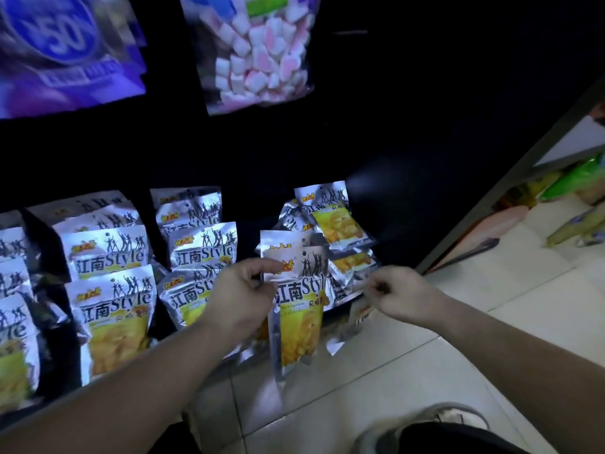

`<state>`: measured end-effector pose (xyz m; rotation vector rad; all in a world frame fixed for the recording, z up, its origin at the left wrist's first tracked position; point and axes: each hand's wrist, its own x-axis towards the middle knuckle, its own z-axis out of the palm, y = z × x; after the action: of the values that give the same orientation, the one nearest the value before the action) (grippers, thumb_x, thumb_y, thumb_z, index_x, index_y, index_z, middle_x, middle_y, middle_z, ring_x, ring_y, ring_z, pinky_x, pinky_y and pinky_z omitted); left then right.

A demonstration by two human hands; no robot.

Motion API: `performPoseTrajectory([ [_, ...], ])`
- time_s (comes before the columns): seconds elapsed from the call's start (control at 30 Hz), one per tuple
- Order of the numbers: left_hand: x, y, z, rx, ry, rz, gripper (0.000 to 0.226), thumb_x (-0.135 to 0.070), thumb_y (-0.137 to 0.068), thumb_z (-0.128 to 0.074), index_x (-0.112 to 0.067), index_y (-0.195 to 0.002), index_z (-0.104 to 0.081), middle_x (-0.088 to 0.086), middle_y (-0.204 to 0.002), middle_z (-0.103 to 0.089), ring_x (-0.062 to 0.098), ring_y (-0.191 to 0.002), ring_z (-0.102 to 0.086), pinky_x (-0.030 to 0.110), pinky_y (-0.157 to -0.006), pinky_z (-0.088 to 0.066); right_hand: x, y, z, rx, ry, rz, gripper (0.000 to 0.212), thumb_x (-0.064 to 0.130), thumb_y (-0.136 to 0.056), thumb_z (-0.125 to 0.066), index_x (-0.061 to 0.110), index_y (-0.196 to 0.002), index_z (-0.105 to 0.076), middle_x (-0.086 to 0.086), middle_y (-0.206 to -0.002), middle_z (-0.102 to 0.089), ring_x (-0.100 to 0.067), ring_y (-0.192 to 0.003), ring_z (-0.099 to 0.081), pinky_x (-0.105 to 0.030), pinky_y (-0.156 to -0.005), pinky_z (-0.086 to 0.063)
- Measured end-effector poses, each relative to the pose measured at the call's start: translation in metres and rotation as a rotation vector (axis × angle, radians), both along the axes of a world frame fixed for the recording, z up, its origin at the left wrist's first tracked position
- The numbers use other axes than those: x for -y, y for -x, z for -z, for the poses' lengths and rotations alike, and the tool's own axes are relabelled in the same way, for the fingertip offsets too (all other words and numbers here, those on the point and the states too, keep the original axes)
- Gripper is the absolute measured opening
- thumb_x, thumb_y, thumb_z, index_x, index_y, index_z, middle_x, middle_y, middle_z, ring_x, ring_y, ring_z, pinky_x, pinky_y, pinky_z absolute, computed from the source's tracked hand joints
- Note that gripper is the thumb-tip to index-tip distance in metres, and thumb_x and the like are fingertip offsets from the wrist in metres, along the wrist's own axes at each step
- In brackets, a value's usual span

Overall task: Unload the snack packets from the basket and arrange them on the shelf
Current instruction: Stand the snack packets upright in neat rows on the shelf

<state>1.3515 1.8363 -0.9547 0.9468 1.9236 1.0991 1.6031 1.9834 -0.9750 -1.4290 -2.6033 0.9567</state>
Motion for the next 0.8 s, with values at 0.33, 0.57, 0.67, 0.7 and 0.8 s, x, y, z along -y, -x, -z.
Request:
performPoseTrajectory([
  [0.33,0.033,0.033,-0.097,-0.075,-0.112,0.101,0.022,-0.014,-0.098,-0.066,-0.032,-0.11,-0.071,0.014,-0.06,-0.06,0.015,-0.037,-0.03,0.02,-0.04,-0.029,0.088,0.034,-0.16,-0.313,-0.245,-0.154,0.045,-0.009,-0.081,-0.059,0.033,-0.094,-0.05,0.012,-0.107,-0.044,-0.012,-0.078,-0.057,-0.035,-0.065,-0.051],
  [0.57,0.043,0.053,-0.122,-0.035,-0.131,0.151,0.032,-0.012,-0.099,-0.065,-0.039,-0.115,-0.071,0.001,-0.058,-0.06,0.02,-0.05,-0.037,0.028,-0.049,-0.033,0.1,0.046,-0.174,-0.478,-0.019,0.018,0.047,-0.014,-0.08,-0.068,0.03,-0.08,-0.053,-0.003,-0.077,-0.07,-0.017,-0.073,-0.068,-0.038,-0.071,-0.059],
  [0.67,0.039,0.044,-0.132,0.074,-0.082,0.277,0.044,-0.004,-0.092,-0.069,-0.039,-0.12,-0.07,0.013,-0.097,-0.076,0.024,-0.07,-0.061,0.033,-0.062,-0.049,0.089,0.056,-0.174,-0.569,0.073,0.038,0.039,-0.016,-0.079,-0.071,0.019,-0.082,-0.055,-0.009,-0.078,-0.072,-0.023,-0.075,-0.07,-0.033,-0.069,-0.057],
  [0.7,0.039,0.04,-0.135,0.113,-0.074,0.329,0.05,-0.001,-0.09,-0.07,-0.038,-0.124,-0.068,0.016,-0.105,-0.075,0.027,-0.082,-0.068,0.038,-0.071,-0.055,0.085,0.058,-0.172,-0.592,0.076,0.06,0.037,-0.015,-0.078,-0.073,0.018,-0.082,-0.056,-0.009,-0.077,-0.072,-0.021,-0.073,-0.069,-0.03,-0.068,-0.057],
  [0.8,0.039,0.032,-0.142,0.201,-0.092,0.392,0.056,0.003,-0.086,-0.076,-0.031,-0.129,-0.066,0.007,-0.111,-0.076,0.023,-0.104,-0.074,0.04,-0.09,-0.06,0.075,0.065,-0.162,-0.609,0.071,0.106,0.032,-0.008,-0.08,-0.077,0.018,-0.081,-0.058,-0.001,-0.075,-0.071,-0.014,-0.068,-0.066,-0.024,-0.066,-0.055],
])
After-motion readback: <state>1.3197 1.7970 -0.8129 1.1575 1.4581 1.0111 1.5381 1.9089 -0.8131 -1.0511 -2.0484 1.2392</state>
